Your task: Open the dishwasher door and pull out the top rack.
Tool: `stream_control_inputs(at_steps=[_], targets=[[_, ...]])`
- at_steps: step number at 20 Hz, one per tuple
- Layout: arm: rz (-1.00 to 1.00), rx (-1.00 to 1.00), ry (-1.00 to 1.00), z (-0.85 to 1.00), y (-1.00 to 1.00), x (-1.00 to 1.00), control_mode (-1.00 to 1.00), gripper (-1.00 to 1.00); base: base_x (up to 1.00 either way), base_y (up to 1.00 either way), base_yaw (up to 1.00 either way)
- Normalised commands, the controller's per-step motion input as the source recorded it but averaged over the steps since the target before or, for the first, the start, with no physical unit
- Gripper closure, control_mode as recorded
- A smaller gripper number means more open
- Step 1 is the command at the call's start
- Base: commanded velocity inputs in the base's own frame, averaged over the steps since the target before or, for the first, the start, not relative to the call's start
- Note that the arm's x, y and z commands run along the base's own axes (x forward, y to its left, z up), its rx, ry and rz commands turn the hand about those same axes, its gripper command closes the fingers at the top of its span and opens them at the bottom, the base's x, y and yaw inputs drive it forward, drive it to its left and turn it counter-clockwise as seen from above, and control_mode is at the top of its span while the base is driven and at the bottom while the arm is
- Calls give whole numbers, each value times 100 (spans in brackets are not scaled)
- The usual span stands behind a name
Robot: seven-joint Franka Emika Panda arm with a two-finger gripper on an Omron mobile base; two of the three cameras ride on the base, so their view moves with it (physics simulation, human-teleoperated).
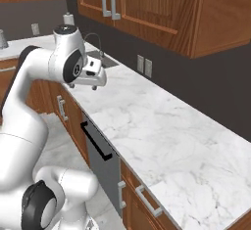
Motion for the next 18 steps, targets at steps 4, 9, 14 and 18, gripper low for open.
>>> stream_control_inputs(at_steps=[4,9,14,18], targets=[[10,-10,0,-16,66,0,-100,-100,0,0,0],[7,-15,4,-24,100,0,-100,-100,0,0,0],[3,-16,6,-33,93,2,-100,-100,0,0,0],[0,-23,6,-53,96,28,-100,-100,0,0,0]])
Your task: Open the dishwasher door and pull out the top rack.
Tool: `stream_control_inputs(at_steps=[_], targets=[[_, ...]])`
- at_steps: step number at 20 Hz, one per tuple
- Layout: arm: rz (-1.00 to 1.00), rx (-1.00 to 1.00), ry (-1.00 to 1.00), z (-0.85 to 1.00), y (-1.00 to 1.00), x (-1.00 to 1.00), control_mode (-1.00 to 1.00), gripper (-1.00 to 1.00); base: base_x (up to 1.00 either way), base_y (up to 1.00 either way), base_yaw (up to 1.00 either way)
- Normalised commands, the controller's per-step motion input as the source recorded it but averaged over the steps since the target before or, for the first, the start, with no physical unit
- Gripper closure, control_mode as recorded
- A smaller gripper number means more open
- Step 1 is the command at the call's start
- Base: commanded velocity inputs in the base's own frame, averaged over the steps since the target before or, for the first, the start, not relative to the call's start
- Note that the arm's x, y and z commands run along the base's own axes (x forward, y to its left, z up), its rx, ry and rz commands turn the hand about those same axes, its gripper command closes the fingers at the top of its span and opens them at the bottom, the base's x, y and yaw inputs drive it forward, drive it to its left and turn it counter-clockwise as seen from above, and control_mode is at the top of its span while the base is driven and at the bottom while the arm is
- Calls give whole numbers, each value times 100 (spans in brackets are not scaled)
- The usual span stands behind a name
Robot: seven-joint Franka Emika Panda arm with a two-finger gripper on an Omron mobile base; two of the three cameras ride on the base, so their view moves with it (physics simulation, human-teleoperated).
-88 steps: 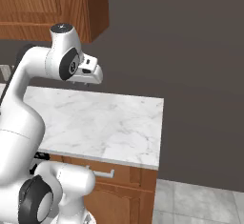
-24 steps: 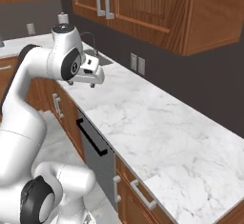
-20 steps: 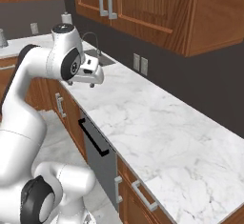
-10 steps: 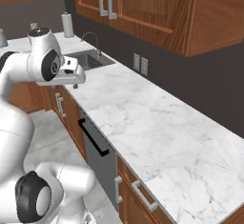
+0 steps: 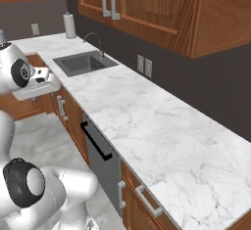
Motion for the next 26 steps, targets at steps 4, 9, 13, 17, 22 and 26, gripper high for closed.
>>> stream_control_inputs(at_steps=[4,9,13,17,22,26], targets=[[1,-31,0,-62,49,12,-100,-100,0,0,0],[2,-28,0,-63,32,14,-100,-100,0,0,0],[0,-29,-2,-49,11,12,-100,-100,0,0,0],[0,-29,-5,-47,0,14,-100,-100,0,0,0],[0,-22,-2,-56,0,7,-100,-100,0,0,0],[0,-17,0,-61,0,5,-100,-100,0,0,0]])
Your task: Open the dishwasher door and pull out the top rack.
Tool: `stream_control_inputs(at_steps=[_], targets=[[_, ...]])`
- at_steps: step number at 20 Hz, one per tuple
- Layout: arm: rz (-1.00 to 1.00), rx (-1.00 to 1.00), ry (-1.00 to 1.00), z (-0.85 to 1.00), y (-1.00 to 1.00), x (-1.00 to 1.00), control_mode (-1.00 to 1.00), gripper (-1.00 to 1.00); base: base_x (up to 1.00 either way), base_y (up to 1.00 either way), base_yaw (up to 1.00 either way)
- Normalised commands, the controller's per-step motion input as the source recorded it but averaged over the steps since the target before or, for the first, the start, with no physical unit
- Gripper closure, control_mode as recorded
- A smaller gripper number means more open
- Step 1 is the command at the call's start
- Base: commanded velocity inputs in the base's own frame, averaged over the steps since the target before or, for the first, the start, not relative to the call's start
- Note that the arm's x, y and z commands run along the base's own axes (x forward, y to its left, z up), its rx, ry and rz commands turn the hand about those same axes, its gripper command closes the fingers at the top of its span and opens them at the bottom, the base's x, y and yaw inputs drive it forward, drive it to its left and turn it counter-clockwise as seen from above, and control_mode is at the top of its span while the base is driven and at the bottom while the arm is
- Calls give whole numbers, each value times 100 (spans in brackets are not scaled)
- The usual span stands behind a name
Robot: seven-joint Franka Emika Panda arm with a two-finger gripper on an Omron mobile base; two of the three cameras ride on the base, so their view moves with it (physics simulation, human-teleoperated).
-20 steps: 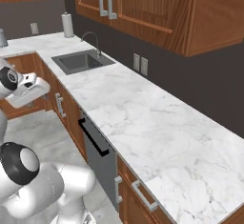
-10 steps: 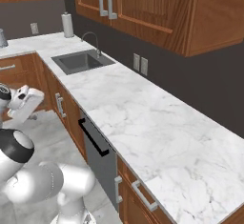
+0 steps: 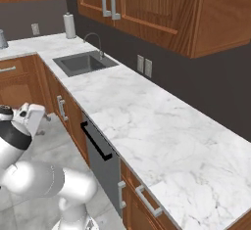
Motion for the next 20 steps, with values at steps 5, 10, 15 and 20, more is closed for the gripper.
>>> stream_control_inputs(at_steps=[5,10,15,20], targets=[[-1,-15,0,-54,-1,8,-100,-100,0,0,0],[-5,-16,0,-54,-4,18,-100,-100,0,0,0],[-7,-17,-2,-55,-14,28,-100,-100,0,0,0],[-7,-16,-2,-51,-12,27,-100,-100,0,0,0]])
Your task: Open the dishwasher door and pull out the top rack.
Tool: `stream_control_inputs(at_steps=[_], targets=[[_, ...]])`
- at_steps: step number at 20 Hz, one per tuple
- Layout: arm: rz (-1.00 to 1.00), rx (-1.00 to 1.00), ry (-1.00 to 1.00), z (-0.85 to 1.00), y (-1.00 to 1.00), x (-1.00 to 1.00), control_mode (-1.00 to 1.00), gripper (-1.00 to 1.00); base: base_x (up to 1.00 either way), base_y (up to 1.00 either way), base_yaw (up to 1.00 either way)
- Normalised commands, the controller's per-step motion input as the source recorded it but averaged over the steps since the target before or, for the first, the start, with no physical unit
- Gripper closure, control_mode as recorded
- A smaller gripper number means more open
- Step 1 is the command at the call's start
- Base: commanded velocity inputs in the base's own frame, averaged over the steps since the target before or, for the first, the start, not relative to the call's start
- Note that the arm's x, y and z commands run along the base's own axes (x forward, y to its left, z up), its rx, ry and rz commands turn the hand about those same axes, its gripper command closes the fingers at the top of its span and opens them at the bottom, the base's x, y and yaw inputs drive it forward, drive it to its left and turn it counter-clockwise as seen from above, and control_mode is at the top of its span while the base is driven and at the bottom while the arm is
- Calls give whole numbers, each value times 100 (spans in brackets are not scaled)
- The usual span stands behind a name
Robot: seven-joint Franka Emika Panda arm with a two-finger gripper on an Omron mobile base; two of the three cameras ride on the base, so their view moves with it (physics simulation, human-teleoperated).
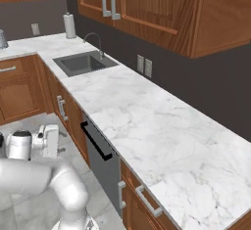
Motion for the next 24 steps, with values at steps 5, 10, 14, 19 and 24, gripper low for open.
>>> stream_control_inputs(at_steps=[5,10,14,19,24], targets=[[-7,-15,-1,-45,-12,26,-100,-100,0,0,0],[-5,-13,-2,-35,-7,26,-100,-100,0,0,0],[-2,-10,-3,-26,-5,27,-100,-100,0,0,0],[0,-2,-2,-23,-14,41,-100,-100,0,0,0],[0,0,0,-28,-14,42,-100,-100,0,0,0]])
